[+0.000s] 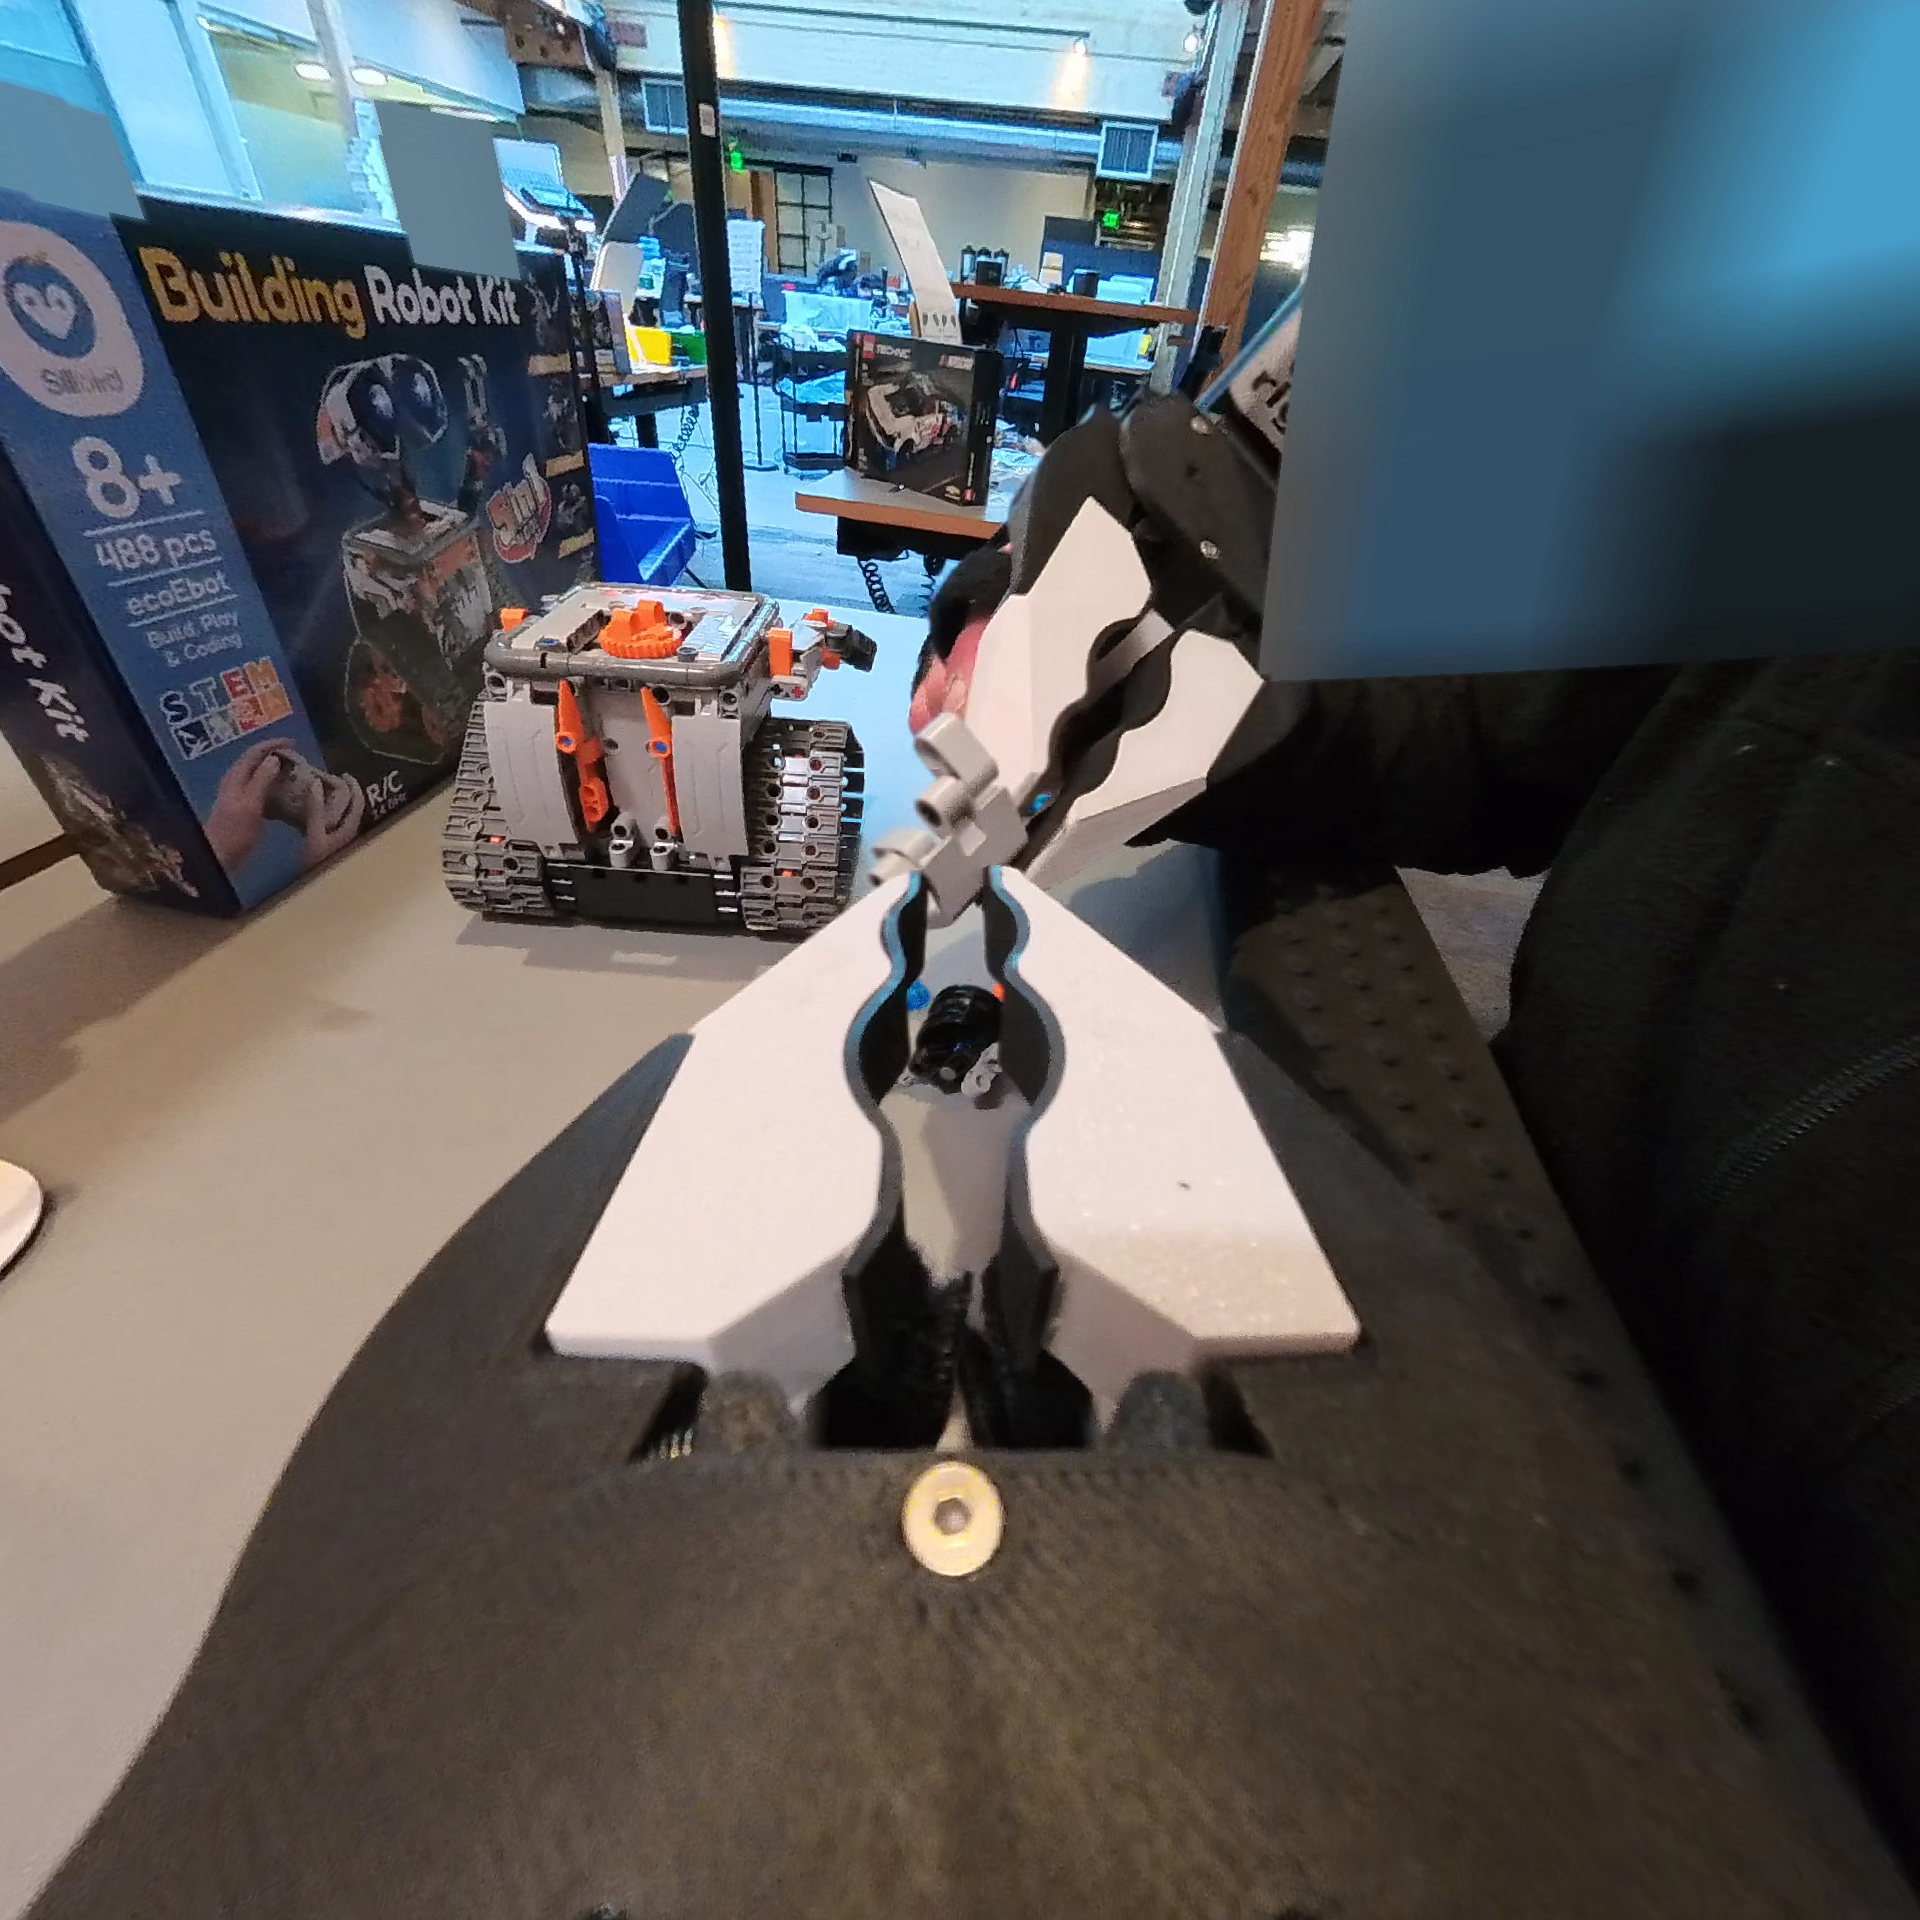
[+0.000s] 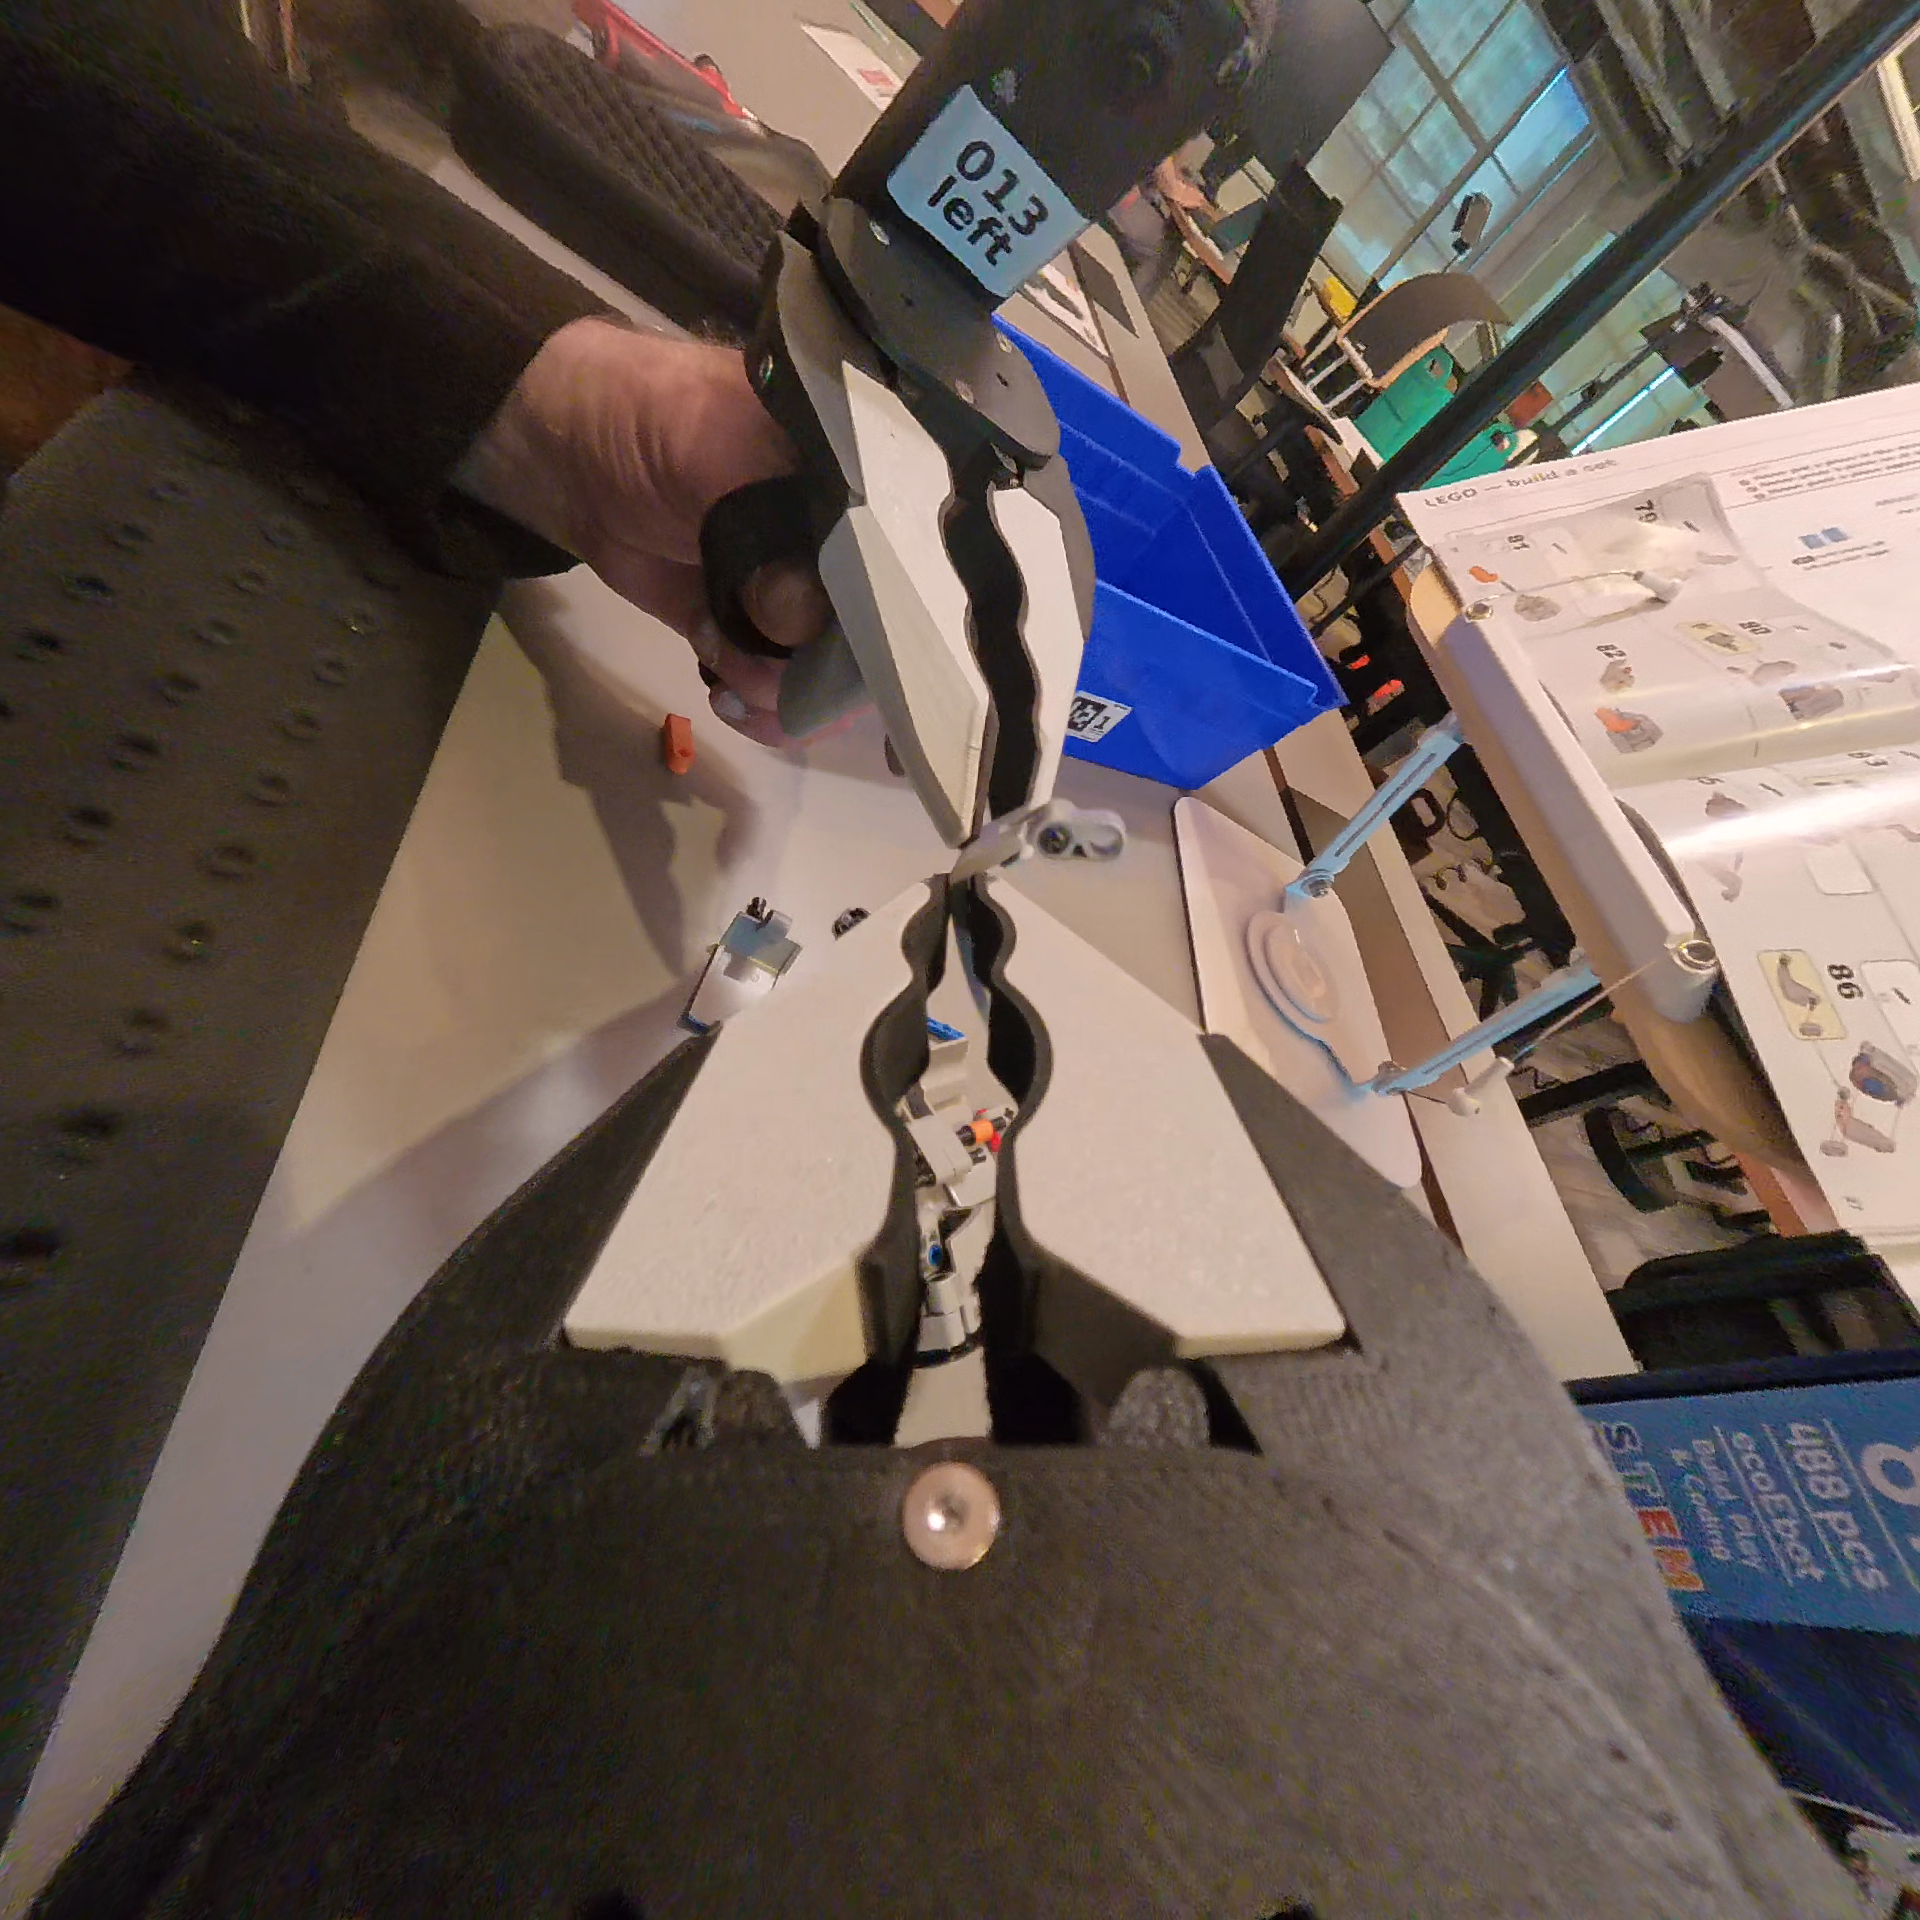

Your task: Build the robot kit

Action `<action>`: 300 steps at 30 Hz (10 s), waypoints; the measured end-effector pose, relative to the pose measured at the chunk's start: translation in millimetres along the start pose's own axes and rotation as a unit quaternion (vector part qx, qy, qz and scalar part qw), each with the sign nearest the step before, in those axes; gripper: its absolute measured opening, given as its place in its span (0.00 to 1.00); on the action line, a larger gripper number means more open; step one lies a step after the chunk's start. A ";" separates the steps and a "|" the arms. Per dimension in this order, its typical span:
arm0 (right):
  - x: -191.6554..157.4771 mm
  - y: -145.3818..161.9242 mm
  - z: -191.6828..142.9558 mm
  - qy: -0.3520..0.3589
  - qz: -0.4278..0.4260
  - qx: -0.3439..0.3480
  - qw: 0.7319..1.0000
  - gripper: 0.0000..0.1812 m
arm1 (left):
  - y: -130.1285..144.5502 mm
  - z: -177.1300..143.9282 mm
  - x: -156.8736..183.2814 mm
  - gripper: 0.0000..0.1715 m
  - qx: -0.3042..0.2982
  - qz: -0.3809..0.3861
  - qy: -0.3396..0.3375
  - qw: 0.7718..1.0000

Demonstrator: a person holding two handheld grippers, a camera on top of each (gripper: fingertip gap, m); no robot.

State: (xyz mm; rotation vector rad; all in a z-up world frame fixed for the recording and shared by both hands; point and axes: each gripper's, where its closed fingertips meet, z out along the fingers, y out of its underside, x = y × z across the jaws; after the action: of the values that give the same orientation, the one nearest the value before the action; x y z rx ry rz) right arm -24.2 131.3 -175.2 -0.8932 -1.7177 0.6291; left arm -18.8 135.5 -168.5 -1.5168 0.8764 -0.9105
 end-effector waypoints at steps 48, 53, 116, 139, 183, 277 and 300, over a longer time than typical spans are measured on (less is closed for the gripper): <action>-98.4 73.7 -4.4 -0.275 0.029 -0.241 0.930 0.09 | 55.1 -36.0 -36.9 0.12 -0.248 0.045 -0.148 0.956; -82.5 67.3 -10.7 -0.260 0.056 -0.215 0.940 0.09 | 87.6 -44.4 -24.5 0.16 -0.334 0.020 -0.122 0.935; -43.5 55.3 -6.4 -0.182 0.102 -0.151 0.966 0.06 | 84.5 -82.4 -116.1 0.13 -0.588 0.120 -0.181 0.779; -37.8 57.4 -9.3 -0.176 0.105 -0.149 0.967 0.06 | 137.7 -97.7 -127.7 0.01 -0.701 0.198 0.051 0.683; 34.5 26.8 -10.2 -0.031 0.282 0.013 0.959 0.10 | 3.6 32.0 -45.3 0.01 -0.363 0.460 -0.193 0.787; 36.7 12.6 -21.7 -0.051 0.297 0.056 0.952 0.01 | 86.9 -59.3 -18.3 0.17 -0.438 0.141 -0.190 0.867; 33.0 11.2 -21.3 -0.056 0.288 0.049 0.955 0.01 | 121.9 -33.3 -26.7 0.03 -0.436 0.080 -0.188 0.877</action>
State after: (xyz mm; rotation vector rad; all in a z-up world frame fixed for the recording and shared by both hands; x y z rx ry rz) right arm -6.7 164.4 -158.8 -1.3192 -1.5017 1.1588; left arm -66.5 131.1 -288.4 -2.2384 1.1661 -0.0313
